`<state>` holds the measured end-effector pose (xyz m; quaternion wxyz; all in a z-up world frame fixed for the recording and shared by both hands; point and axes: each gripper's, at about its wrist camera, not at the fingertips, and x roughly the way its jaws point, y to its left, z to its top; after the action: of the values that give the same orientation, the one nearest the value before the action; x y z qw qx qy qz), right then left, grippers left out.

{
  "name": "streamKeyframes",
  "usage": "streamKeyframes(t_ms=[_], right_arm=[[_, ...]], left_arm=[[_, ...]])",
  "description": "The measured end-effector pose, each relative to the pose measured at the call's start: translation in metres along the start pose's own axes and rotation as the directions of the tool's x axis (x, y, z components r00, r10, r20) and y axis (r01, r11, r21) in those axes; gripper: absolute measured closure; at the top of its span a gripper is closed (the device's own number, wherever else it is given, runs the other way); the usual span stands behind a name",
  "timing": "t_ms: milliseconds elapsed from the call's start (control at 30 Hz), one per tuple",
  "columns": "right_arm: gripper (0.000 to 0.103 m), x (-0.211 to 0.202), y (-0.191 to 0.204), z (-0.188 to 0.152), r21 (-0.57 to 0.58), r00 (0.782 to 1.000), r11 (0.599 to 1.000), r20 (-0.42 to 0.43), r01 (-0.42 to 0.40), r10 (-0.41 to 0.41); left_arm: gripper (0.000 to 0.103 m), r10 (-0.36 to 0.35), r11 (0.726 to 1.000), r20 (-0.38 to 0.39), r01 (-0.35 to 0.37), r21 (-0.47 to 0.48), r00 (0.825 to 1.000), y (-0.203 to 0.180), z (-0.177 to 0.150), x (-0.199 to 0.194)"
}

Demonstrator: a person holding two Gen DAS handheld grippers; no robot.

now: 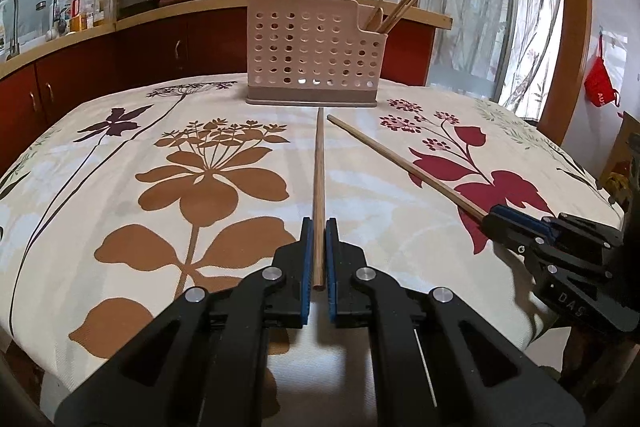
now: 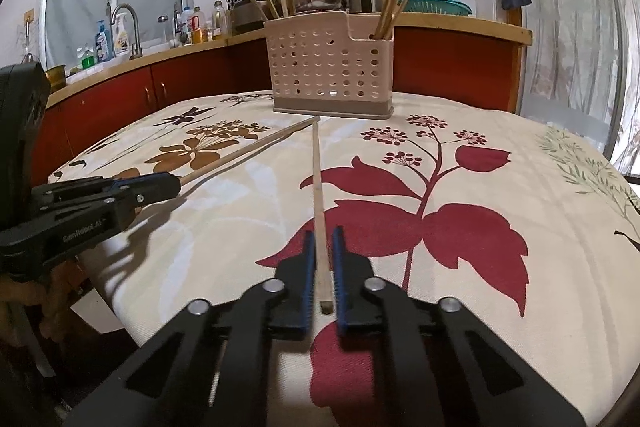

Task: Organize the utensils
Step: 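Close the right tool on a chopstick while the left tool grasps the last chopstick, then lift the right tool's chopstick over the holder while the left tool carries its chopstick there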

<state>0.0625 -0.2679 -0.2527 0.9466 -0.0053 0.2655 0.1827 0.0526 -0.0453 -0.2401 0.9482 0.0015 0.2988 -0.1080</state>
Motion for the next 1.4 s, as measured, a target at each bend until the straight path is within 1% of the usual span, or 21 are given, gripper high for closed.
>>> streamKeyframes(t_ms=[233, 533, 733, 967, 1167, 1400], right_arm=[[0.096, -0.006, -0.003, 0.003, 0.017, 1.0, 1.0, 0.017, 0.012, -0.012], [0.096, -0.023, -0.007, 0.023, 0.026, 0.996, 0.999, 0.078, 0.042, -0.044], [0.096, -0.039, -0.012, 0.039, 0.032, 0.99, 0.997, 0.125, 0.068, -0.071], [0.096, -0.055, -0.014, 0.055, 0.039, 0.982, 0.996, 0.166, 0.085, -0.09], [0.096, -0.07, -0.014, 0.07, 0.045, 0.974, 0.994, 0.2, 0.097, -0.104], [0.096, -0.084, -0.015, 0.085, 0.054, 0.966, 0.993, 0.233, 0.101, -0.111]], left_arm=[[0.096, -0.005, 1.0, 0.022, 0.005, 0.007, 1.0, -0.001, 0.004, -0.004], [0.096, 0.003, 0.999, 0.104, -0.007, 0.044, 0.995, -0.003, 0.018, -0.023], [0.096, 0.005, 0.997, 0.161, -0.016, 0.071, 0.987, -0.005, 0.029, -0.038], [0.096, 0.008, 0.998, 0.211, -0.021, 0.06, 0.978, 0.0, 0.044, -0.055], [0.096, 0.018, 0.998, 0.263, -0.034, 0.058, 0.965, 0.003, 0.061, -0.074], [0.096, 0.024, 0.998, 0.299, -0.042, 0.056, 0.954, 0.003, 0.077, -0.093]])
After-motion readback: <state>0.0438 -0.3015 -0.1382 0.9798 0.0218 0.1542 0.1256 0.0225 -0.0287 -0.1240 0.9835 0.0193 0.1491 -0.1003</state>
